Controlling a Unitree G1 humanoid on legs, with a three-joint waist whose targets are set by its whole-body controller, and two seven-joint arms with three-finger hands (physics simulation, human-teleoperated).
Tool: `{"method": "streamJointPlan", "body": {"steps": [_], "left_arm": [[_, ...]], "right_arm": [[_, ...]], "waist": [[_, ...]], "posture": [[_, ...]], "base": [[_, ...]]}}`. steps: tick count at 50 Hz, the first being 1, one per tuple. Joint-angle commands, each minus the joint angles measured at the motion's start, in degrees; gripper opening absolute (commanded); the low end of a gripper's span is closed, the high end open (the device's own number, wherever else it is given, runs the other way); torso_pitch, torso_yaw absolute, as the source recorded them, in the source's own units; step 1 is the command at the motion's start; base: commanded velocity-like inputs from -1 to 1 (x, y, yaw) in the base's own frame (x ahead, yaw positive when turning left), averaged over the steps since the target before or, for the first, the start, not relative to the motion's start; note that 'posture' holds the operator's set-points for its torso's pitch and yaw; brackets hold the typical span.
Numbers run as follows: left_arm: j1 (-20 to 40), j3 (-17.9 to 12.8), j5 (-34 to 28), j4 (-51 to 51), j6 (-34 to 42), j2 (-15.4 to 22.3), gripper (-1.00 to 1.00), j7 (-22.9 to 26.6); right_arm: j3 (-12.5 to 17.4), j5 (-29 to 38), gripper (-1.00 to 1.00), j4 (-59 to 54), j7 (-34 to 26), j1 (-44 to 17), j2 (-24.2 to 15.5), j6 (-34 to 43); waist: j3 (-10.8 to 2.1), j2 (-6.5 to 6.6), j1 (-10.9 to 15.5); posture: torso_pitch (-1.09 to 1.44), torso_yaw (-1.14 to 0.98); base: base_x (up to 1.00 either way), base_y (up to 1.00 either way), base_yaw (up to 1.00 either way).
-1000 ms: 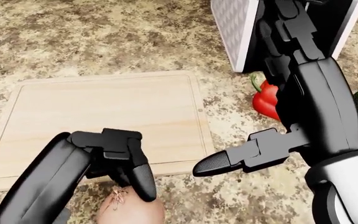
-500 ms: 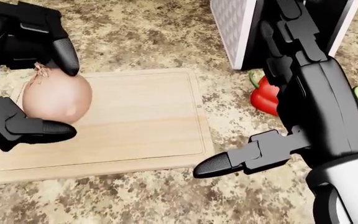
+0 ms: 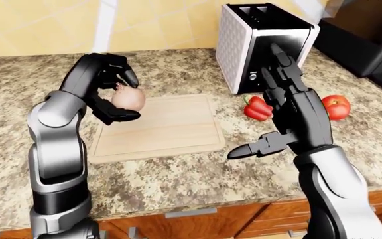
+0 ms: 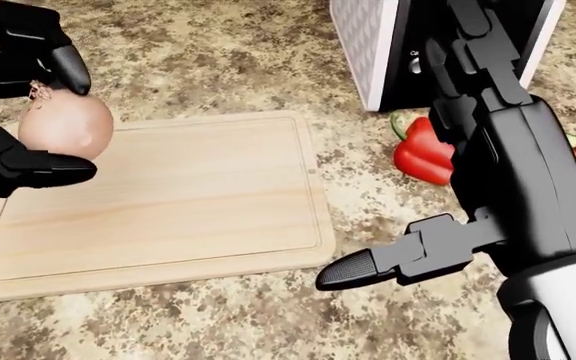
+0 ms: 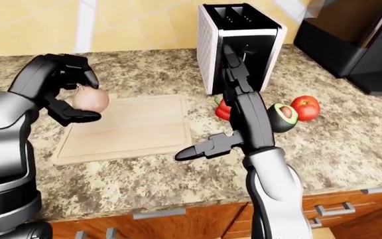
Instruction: Place the avocado, onion, tomato and bell pepper on the cutting board.
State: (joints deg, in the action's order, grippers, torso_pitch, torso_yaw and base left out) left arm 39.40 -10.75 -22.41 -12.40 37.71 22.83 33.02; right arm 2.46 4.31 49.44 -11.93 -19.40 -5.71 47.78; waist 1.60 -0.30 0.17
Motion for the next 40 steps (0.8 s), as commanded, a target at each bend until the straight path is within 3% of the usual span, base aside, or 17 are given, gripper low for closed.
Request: {"method": "streamJointPlan", "body": {"steps": [1,20,29,32,40], "left_arm": [[1.4,-0.4,0.6,-1.6,-1.5,0.6,-1.00,-1.4],[0.5,-1.0,1.5,6.4,-7.7,1.8,-0.91,-6.7],[-1.3,-1.3,1.7,5.8,-7.7,1.7,-0.55,-6.7],[-1.4,-1.4,1.8,6.1,-7.9,1.6,-0.29,-6.9],[-2.4,-1.2,1.7,6.1,-8.4,1.1,-0.13,-7.1]], "right_arm": [[0.1,0.1,1.00,1.5,0.3,-1.2,-0.1,-1.9],[0.3,0.2,1.00,1.3,0.1,-0.3,-0.1,-2.7],[0.4,0.2,1.00,1.4,0.1,-1.1,-0.2,-1.9],[0.4,0.2,1.00,1.4,0.0,-1.4,-0.4,-1.7],[0.7,0.1,1.00,1.8,-0.1,-1.4,-0.5,-1.3]], "waist": [[-1.33,0.20,-0.1],[-1.49,0.40,-0.2],[-1.50,0.48,-0.2],[-1.51,0.48,-0.1],[-1.57,0.48,-0.2]], "posture": [[0.00,0.00],[0.00,0.00],[0.00,0.00],[0.00,0.00],[0.00,0.00]], "base": [[0.00,0.00,0.00],[0.00,0.00,0.00],[0.00,0.00,0.00],[0.00,0.00,0.00],[0.00,0.00,0.00]]}}
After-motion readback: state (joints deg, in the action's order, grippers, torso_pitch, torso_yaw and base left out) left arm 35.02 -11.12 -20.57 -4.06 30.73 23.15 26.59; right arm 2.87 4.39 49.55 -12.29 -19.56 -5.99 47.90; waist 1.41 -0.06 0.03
